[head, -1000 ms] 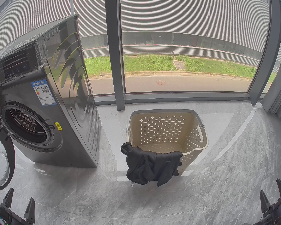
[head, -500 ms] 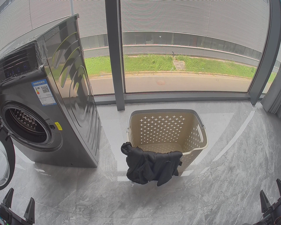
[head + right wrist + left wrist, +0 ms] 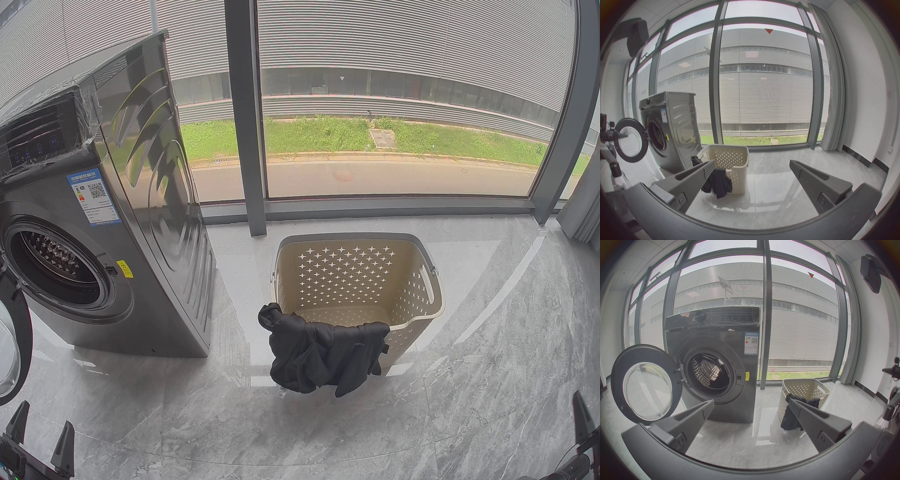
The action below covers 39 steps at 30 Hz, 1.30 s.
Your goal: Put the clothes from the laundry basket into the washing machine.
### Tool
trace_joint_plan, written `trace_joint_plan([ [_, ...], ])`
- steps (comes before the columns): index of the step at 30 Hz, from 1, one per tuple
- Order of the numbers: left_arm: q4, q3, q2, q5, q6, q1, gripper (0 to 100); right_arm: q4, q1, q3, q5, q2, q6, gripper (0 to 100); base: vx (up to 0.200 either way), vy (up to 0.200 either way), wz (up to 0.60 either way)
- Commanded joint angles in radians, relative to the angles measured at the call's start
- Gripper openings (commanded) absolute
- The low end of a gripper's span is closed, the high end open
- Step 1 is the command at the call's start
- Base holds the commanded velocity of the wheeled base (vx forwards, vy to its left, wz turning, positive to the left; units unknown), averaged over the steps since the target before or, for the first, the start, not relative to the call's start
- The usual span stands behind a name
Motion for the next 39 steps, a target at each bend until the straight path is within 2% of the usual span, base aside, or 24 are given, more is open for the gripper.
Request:
trace_joint_plan([
  [1, 0.000, 0.016, -0.015, -0.002, -0.001, 0.000, 100, -0.019, 0.138, -0.281, 0.033, 0.309, 0.070, 100, 0.000, 0.000, 0.00],
  [2, 0.000, 0.016, -0.015, -0.002, -0.001, 0.000, 100, -0.017, 0.208, -0.278, 0.039, 0.390, 0.111, 100, 0.000, 0.000, 0.00],
  [3, 0.000, 0.016, -0.015, -0.003, -0.003, 0.000, 100, -0.022, 0.247, -0.275, 0.043, 0.460, 0.130, 100, 0.000, 0.000, 0.00],
  [5, 0.000, 0.016, -0.015, -0.003, -0.003, 0.000, 100, -0.034, 0.281, -0.270, 0.050, 0.530, 0.134, 100, 0.000, 0.000, 0.00],
  [6, 0.000, 0.016, -0.015, -0.003, -0.003, 0.000, 100, -0.052, 0.339, -0.268, 0.081, 0.648, 0.139, 100, 0.000, 0.000, 0.00],
  [8, 0.000, 0.016, -0.015, -0.003, -0.003, 0.000, 100, -0.082, 0.370, -0.275, 0.104, 0.748, 0.146, 100, 0.000, 0.000, 0.00],
  [11, 0.000, 0.016, -0.015, -0.005, -0.004, 0.000, 100, -0.160, 0.379, -0.275, 0.115, 0.926, 0.153, 100, 0.000, 0.000, 0.00],
  [15, 0.000, 0.016, -0.015, -0.005, -0.004, 0.000, 100, -0.281, 0.387, -0.272, 0.161, 1.099, 0.151, 100, 0.000, 0.000, 0.00],
  [19, 0.000, 0.016, -0.015, -0.003, -0.004, 0.000, 100, -0.361, 0.392, -0.295, 0.178, 1.251, 0.157, 100, 0.000, 0.000, 0.00],
  [23, 0.000, 0.016, -0.015, 0.001, -0.001, 0.000, 100, -0.428, 0.401, -0.305, 0.201, 1.368, 0.194, 100, 0.000, 0.000, 0.00],
  [30, 0.000, 0.016, -0.015, -0.003, -0.003, 0.000, 100, -0.588, 0.410, -0.324, 0.197, 1.564, 0.208, 100, 0.000, 0.000, 0.00],
  [32, 0.000, 0.016, -0.015, -0.002, -0.003, 0.000, 100, -0.591, 0.410, -0.324, 0.197, 1.569, 0.208, 100, 0.000, 0.000, 0.00],
  [33, 0.000, 0.016, -0.015, 0.001, 0.001, 0.000, 100, -0.652, 0.433, -0.341, 0.193, 1.656, 0.212, 100, 0.000, 0.000, 0.00],
  [39, 0.000, 0.016, -0.015, 0.001, -0.001, 0.000, 100, -0.726, 0.447, -0.403, 0.188, 1.832, 0.231, 100, 0.000, 0.000, 0.00],
])
